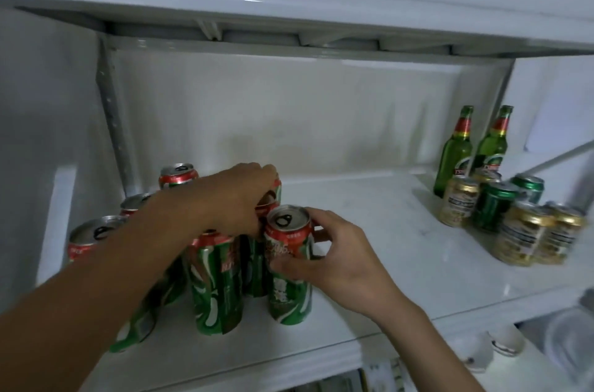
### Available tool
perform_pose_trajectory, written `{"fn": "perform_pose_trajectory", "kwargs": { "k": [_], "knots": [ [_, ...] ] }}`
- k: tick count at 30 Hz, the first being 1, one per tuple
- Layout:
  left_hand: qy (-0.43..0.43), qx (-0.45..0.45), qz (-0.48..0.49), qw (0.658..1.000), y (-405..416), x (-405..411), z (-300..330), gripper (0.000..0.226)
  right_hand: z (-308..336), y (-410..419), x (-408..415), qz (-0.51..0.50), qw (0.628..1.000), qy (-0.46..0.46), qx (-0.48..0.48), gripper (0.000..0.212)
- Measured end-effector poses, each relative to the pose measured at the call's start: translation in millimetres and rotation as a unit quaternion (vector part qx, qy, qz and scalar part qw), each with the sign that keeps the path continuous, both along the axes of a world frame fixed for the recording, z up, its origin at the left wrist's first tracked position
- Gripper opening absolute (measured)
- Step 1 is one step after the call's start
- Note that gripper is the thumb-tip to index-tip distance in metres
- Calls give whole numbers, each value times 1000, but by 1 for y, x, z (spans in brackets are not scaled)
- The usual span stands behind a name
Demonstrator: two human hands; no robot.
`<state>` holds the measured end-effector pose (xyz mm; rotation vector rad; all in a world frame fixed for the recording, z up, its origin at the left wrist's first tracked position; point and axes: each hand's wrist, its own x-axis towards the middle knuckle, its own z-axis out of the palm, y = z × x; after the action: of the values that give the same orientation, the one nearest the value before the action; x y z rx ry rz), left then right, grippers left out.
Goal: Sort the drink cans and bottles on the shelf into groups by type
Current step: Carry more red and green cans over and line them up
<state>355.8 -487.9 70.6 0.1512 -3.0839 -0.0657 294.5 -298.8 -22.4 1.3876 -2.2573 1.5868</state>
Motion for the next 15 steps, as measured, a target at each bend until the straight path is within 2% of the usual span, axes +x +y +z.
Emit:
{"fn": "perform_pose_trajectory", "kwargs": {
  "k": [3, 5, 8, 11, 15],
  "knots": [
    [-63, 10, -6, 998, -11, -1, 24, 30, 0, 5, 0, 6, 1000, -15, 12, 54],
    [-60, 27, -19, 998, -18, -3, 34, 24, 0, 8, 0, 17, 999, -37, 20, 57],
    [34, 124, -95, 987, -2, -9, 43, 26, -1, 20, -2, 46, 996, -60, 49, 64],
    [132, 224, -193, 946, 49, -18, 42, 28, -4, 46, -8, 16, 995, -88, 32, 72],
    [214, 257, -253, 908, 126, -40, 33, 28, -3, 118, -23, -104, 988, -69, -87, 39]
  ]
}}
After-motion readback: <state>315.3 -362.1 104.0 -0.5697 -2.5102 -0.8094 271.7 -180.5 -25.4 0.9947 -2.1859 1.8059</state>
